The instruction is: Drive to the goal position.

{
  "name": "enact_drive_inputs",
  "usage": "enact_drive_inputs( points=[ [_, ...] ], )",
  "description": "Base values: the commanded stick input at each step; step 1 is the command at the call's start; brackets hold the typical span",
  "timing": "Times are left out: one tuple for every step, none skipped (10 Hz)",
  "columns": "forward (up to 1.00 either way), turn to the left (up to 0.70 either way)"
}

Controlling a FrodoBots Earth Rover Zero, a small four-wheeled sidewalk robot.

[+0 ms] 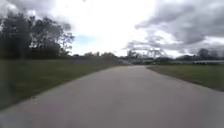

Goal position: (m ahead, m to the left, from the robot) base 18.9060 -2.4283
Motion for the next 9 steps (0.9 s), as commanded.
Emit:
enact_drive_inputs(
  points=[
    [1.00, -0.17],
    [1.00, -0.17],
    [1.00, -0.17],
    [1.00, -0.17],
    [1.00, -0.17],
    [1.00, -0.17],
    [1.00, -0.17],
    [1.00, -0.17],
    [1.00, -0.17]
  ],
)
